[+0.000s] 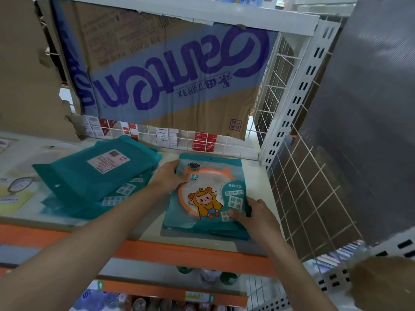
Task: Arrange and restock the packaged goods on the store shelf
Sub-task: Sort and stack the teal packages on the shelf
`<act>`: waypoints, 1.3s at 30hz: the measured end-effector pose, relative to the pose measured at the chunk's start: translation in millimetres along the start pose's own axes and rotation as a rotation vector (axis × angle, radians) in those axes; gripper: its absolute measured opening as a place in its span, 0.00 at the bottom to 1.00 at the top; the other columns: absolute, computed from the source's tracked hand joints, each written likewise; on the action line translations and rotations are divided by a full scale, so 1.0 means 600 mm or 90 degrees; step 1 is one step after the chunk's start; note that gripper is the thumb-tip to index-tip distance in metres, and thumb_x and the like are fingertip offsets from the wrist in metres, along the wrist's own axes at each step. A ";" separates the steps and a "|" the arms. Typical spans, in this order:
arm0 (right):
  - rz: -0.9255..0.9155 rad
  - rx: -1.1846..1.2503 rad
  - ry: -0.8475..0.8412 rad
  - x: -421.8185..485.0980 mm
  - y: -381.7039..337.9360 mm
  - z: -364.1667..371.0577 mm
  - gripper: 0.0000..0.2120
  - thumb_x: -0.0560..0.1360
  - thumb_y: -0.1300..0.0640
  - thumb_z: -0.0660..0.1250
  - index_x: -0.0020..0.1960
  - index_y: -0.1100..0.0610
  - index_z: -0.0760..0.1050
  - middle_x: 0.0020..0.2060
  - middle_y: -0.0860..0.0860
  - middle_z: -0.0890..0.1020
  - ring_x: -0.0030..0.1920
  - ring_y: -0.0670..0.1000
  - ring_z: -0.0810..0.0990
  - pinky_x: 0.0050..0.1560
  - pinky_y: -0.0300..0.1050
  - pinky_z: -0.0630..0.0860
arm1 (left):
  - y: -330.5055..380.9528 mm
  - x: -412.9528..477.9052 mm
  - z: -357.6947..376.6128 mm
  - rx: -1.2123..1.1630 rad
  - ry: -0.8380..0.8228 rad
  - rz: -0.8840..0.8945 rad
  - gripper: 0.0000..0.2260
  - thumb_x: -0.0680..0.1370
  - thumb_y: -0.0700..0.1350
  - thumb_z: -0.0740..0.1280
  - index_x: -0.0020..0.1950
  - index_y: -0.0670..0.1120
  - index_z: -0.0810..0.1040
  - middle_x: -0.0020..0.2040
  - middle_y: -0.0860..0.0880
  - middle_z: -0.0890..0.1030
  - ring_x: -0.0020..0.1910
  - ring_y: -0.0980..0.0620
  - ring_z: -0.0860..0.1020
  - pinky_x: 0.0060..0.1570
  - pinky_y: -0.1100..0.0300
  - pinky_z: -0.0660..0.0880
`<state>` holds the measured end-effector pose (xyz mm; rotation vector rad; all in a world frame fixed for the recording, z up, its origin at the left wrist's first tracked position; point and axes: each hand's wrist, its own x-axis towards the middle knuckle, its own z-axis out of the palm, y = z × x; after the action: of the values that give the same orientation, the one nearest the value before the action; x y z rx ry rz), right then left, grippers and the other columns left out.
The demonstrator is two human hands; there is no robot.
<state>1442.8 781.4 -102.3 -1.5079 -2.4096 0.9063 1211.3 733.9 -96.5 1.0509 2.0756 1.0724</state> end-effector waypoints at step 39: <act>-0.368 -0.244 0.145 -0.023 -0.483 0.313 0.05 0.69 0.53 0.70 0.42 0.54 0.80 0.40 0.49 0.82 0.41 0.52 0.81 0.41 0.45 0.75 | -0.260 0.014 -0.525 0.427 -0.021 0.181 0.25 0.78 0.51 0.63 0.73 0.50 0.61 0.74 0.50 0.62 0.71 0.49 0.62 0.67 0.59 0.59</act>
<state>1147.0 603.3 -86.2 -0.8348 -2.7004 0.1543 908.0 557.9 -67.7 1.7055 2.3659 0.4544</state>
